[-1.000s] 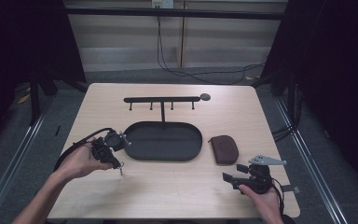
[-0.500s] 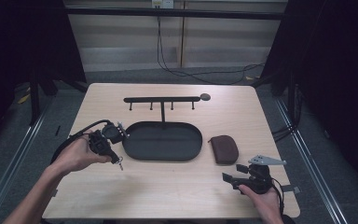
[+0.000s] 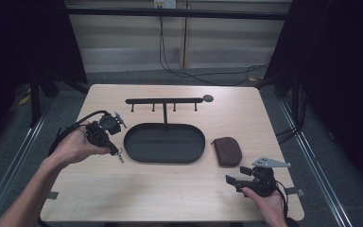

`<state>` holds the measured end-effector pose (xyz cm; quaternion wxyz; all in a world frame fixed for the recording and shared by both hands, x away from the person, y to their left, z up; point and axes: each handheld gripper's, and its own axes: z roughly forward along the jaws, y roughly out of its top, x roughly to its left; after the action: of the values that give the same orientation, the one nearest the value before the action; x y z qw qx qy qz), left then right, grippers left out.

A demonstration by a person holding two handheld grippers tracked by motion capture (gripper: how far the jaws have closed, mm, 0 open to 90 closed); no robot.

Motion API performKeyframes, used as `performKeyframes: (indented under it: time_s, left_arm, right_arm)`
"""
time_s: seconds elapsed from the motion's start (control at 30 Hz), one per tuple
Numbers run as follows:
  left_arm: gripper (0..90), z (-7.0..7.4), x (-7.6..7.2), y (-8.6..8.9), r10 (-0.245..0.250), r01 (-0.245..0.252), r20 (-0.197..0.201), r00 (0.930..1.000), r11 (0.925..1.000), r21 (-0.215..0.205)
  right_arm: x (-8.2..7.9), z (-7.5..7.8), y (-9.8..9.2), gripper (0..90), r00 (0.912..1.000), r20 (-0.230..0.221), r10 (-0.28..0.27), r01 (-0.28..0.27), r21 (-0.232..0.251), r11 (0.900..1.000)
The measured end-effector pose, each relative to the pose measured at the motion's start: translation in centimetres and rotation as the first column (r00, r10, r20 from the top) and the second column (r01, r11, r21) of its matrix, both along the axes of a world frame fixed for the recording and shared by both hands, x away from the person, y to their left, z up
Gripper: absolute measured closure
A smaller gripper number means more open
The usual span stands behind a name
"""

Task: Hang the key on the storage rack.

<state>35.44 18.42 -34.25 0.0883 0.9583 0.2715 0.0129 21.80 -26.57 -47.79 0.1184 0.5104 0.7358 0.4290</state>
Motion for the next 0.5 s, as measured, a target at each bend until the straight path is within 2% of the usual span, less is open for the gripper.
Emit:
performKeyframes:
  time_s: [0.1, 0.27, 0.33, 0.37, 0.43, 0.5]
  left_arm:
    - [89.4, 0.8, 0.3, 0.0, 0.011, -0.011, 0.009, 0.9999, 0.9999, -0.005]
    - [89.3, 1.9, 0.6, 0.1, -0.002, 0.002, 0.016, 0.9999, 0.9998, -0.018]
    - [89.3, 2.1, 0.8, 0.0, -0.012, 0.012, 0.010, 0.9999, 0.9999, -0.008]
    - [89.3, 2.3, 0.8, -0.1, 0.006, -0.006, 0.019, 0.9998, 1.0000, -0.005]
    - [89.3, 2.6, 1.0, -0.3, 0.003, -0.003, 0.019, 0.9998, 0.9999, 0.011]
    - [89.4, 3.0, 1.3, -0.4, 0.006, -0.006, 0.024, 0.9997, 0.9999, 0.009]
  right_arm:
    - [0.0, 0.0, 0.0, 23.2, 1.0000, -0.006, 0.005, -0.005, 0.001, 1.000]
    - [0.1, 0.0, 0.0, 23.2, 1.0000, -0.006, 0.004, -0.004, 0.002, 1.000]
    - [0.1, -0.1, 0.0, 23.1, 1.0000, -0.007, 0.004, -0.004, 0.002, 1.000]
    - [0.1, -0.1, 0.0, 23.1, 1.0000, -0.006, 0.005, -0.005, 0.001, 1.000]
    - [0.0, 0.0, 0.0, 22.9, 1.0000, -0.008, 0.002, -0.002, 0.001, 1.000]
    - [-0.1, 0.0, 0.0, 22.9, 1.0000, -0.005, 0.003, -0.003, 0.002, 1.000]
